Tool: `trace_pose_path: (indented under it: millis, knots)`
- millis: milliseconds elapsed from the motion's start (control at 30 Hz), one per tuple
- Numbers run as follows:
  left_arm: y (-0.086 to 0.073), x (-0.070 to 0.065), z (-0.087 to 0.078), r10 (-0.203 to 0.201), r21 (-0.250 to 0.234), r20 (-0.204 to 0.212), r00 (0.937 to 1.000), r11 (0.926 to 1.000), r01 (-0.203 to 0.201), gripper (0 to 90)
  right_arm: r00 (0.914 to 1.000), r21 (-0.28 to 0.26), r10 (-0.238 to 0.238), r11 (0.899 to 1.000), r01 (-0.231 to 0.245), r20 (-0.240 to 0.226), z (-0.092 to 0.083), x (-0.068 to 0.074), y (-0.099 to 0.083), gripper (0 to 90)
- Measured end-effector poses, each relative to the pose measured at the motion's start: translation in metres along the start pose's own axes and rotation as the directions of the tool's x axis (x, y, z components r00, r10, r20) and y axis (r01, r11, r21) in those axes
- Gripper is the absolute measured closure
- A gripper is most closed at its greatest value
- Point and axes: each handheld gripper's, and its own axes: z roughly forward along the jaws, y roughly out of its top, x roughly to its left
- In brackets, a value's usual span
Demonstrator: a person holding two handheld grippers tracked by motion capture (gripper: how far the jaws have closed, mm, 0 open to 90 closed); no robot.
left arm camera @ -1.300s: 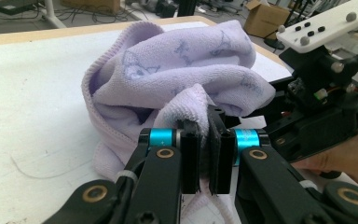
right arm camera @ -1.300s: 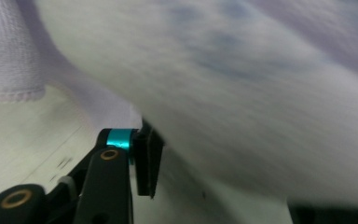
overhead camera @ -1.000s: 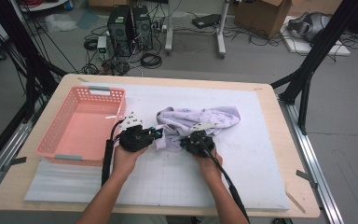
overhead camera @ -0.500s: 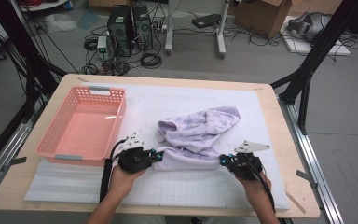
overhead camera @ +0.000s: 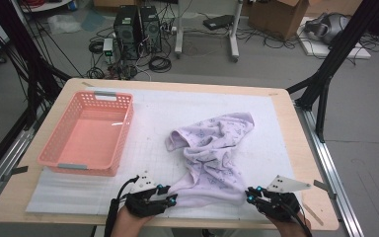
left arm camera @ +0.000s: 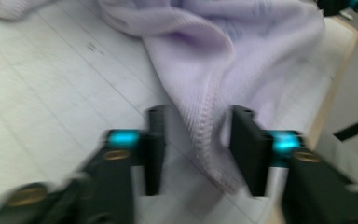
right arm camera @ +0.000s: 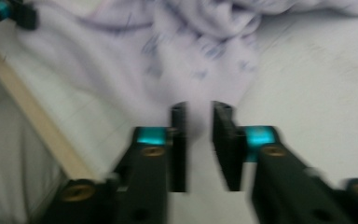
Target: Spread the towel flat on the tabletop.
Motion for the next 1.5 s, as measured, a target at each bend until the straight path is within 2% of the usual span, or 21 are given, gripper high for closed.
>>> trace_pose_path:
  millis: [67,100,200,333,433,467,500,533,567,600,633,733,800,867,967,1067,1167,1267,1400,1467,1500]
  knots:
    - [0.009,0.002,0.001,0.008,-0.02,0.002,1.0,0.9998,-0.008,44.9,0.9985,-0.061,0.054,0.997,-0.053,0.013,-0.005,-0.009,0.002,65.8]
    - [0.014,0.003,0.003,0.01,-0.023,0.009,0.9999,0.9997,-0.01,44.5,0.9971,-0.082,0.069,0.994,-0.066,0.033,-0.007,-0.014,0.003,66.3]
    - [0.031,0.006,0.021,0.015,0.002,0.033,0.9993,0.9999,-0.015,43.1,0.9913,-0.097,0.097,0.991,-0.088,0.089,-0.005,-0.03,0.004,67.1]
    - [0.045,0.004,0.055,0.004,0.064,0.069,0.9976,0.9979,-0.008,43.6,0.987,-0.1,0.121,0.989,-0.11,0.106,0.005,-0.047,0.002,63.9]
    - [0.05,-0.001,0.077,0.032,0.125,0.06,0.9976,0.9914,-0.04,45.3,0.985,-0.102,0.131,0.988,-0.12,0.112,0.01,-0.053,0.0,58.3]
    - [0.05,-0.002,0.083,0.054,0.149,0.053,0.9971,0.9869,-0.062,48.3,0.984,-0.103,0.133,0.987,-0.121,0.119,0.011,-0.055,0.0,55.4]
    - [0.049,-0.004,0.086,0.08,0.149,0.023,0.9965,0.9853,-0.082,54.4,0.9827,-0.104,0.143,0.986,-0.131,0.118,0.012,-0.056,-0.001,52.5]
    - [0.05,-0.003,0.085,0.079,0.148,-0.003,0.9968,0.9859,-0.078,64.6,0.9817,-0.108,0.147,0.985,-0.134,0.122,0.013,-0.057,-0.002,51.5]
    - [0.051,0.0,0.083,0.063,0.146,0.006,0.998,0.9872,-0.063,77.4,0.9815,-0.105,0.147,0.985,-0.135,0.123,0.014,-0.058,-0.004,51.6]
    - [0.05,0.001,0.08,0.063,0.131,-0.006,0.998,0.9895,-0.062,82.5,0.9808,-0.098,0.15,0.986,-0.138,0.125,0.014,-0.058,-0.005,51.6]
    - [0.05,0.003,0.075,0.073,0.118,-0.02,0.9971,0.9905,-0.07,83.9,0.9812,-0.093,0.146,0.987,-0.135,0.127,0.015,-0.059,-0.006,52.3]
    - [0.046,0.014,0.055,0.044,0.049,-0.06,0.9972,0.9979,-0.041,84.6,0.9801,-0.074,0.15,0.987,-0.142,0.13,0.017,-0.062,-0.007,56.5]
    - [0.043,0.025,0.038,0.021,0.004,-0.091,0.9956,0.9998,-0.021,84.8,0.979,-0.074,0.155,0.986,-0.146,0.132,0.019,-0.064,-0.006,59.0]
    - [0.04,0.035,0.023,0.0,-0.016,-0.123,0.9924,0.9999,-0.002,85.8,0.979,-0.065,0.156,0.987,-0.149,0.131,0.023,-0.064,-0.004,60.0]
    - [0.036,0.043,0.009,-0.018,-0.036,-0.146,0.9891,0.9993,0.013,85.9,0.9815,-0.027,0.143,0.99,-0.14,0.128,0.036,-0.063,0.002,64.6]
    - [0.032,0.044,0.005,-0.023,-0.048,-0.141,0.9898,0.9987,0.016,85.9,0.9883,0.018,0.108,0.994,-0.11,0.108,0.055,-0.059,0.01,68.3]
    - [0.031,0.042,0.004,-0.001,-0.051,-0.153,0.9882,0.9987,-0.007,85.8,0.9953,0.044,0.076,0.996,-0.079,0.06,0.072,-0.048,0.02,67.0]
    - [0.028,0.044,0.002,-0.003,-0.058,-0.159,0.9873,0.9983,-0.007,85.8,0.9979,0.054,0.065,0.996,-0.064,-0.008,0.085,-0.037,0.029,60.5]
    - [0.025,0.045,0.001,-0.007,-0.061,-0.145,0.9894,0.9981,-0.002,85.5,0.9962,0.066,0.062,0.996,-0.058,-0.061,0.099,-0.026,0.038,50.4]
    - [0.026,0.045,0.001,-0.011,-0.07,-0.137,0.9905,0.9976,0.001,85.3,0.9995,0.079,0.02,0.997,-0.018,-0.023,0.102,-0.018,0.041,50.3]
    - [0.026,0.045,0.001,-0.011,-0.072,-0.134,0.9909,0.9974,0.001,85.3,1.0,0.083,0.006,0.997,-0.006,-0.005,0.103,-0.014,0.041,53.6]
